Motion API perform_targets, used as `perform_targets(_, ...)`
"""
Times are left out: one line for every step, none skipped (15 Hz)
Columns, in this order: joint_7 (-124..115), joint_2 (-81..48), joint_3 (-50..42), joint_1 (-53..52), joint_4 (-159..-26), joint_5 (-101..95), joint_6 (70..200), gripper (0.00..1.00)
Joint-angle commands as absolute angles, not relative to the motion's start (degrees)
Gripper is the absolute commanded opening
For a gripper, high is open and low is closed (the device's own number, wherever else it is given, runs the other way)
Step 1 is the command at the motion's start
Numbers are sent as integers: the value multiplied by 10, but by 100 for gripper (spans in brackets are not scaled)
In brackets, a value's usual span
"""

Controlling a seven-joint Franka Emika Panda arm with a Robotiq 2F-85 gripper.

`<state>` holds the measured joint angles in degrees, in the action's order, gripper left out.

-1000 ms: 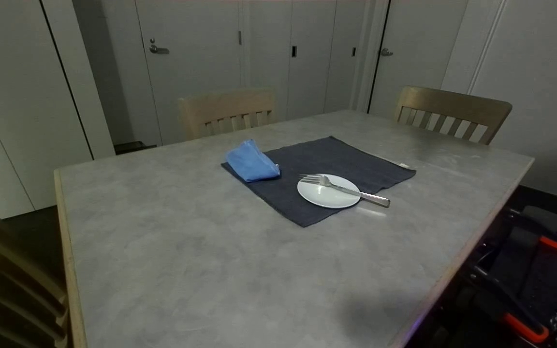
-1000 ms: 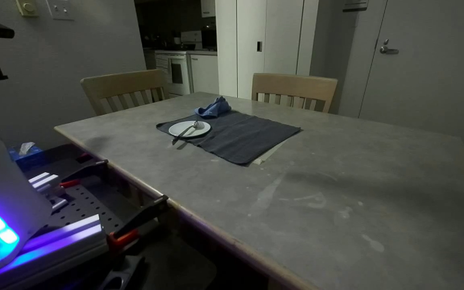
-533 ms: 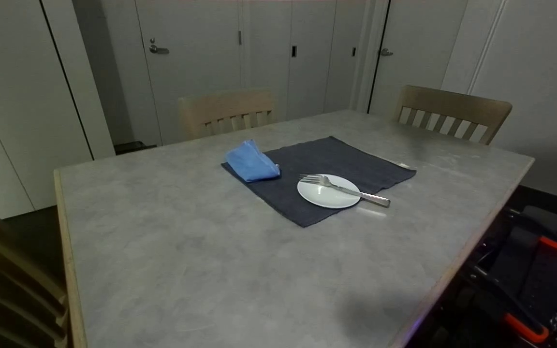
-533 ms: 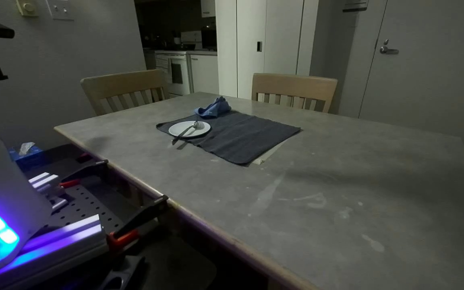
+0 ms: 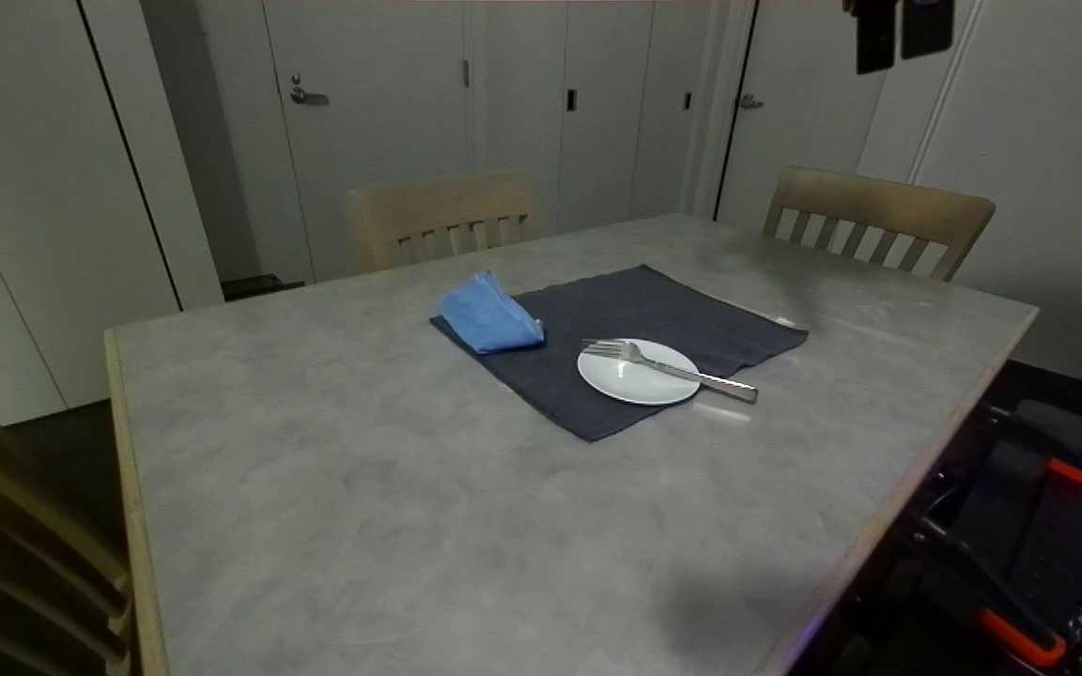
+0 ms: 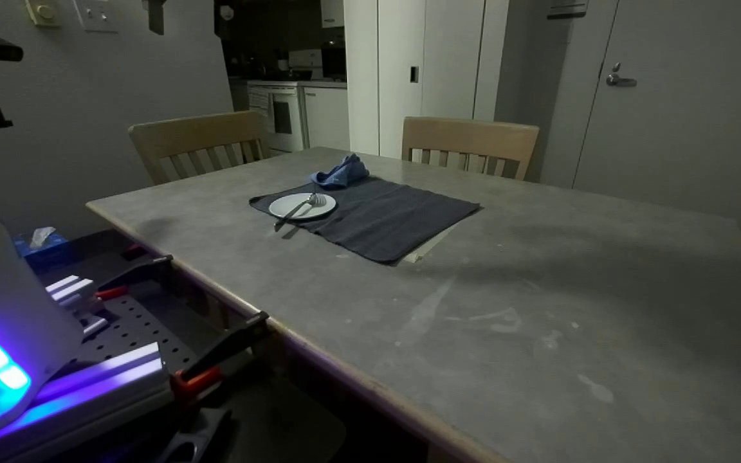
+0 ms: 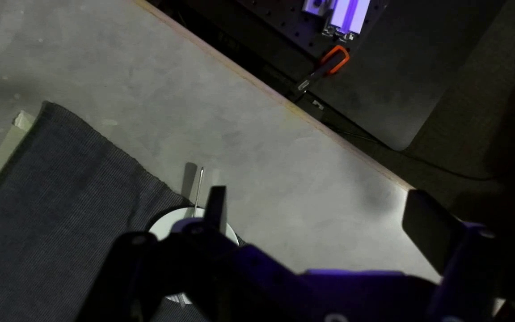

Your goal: Put the fork on the mat on the table

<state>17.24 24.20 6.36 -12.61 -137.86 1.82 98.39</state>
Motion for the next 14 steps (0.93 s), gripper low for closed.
perform_targets(172, 241, 64, -126, -1377, 18, 982, 100)
perform_targets(171, 242, 64, -126, -1377, 18, 982, 100)
perform_targets(171, 245, 64, -127, -1378, 18, 983, 100)
perform_targets(171, 247, 64, -127, -1378, 18, 983, 100)
perform_targets(171, 248, 64, -127, -1378, 18, 983, 100)
perform_targets(171, 248, 64, -127, -1378, 18, 983, 100)
perform_targets(171, 251, 66, -128, -1383, 17, 993, 100)
perform_targets(174, 253, 65, -129, -1388, 17, 999, 100)
perform_targets(189, 261, 62, -132, -1398, 18, 1015, 100)
perform_targets(198, 269, 60, -133, -1410, 19, 1032, 100)
perform_targets(203, 274, 59, -135, -1419, 20, 1045, 100)
perform_targets(210, 283, 57, -136, -1434, 23, 1065, 100)
perform_targets(216, 288, 55, -137, -1443, 24, 1079, 100)
perform_targets(225, 291, 49, -136, -1451, 25, 1096, 100)
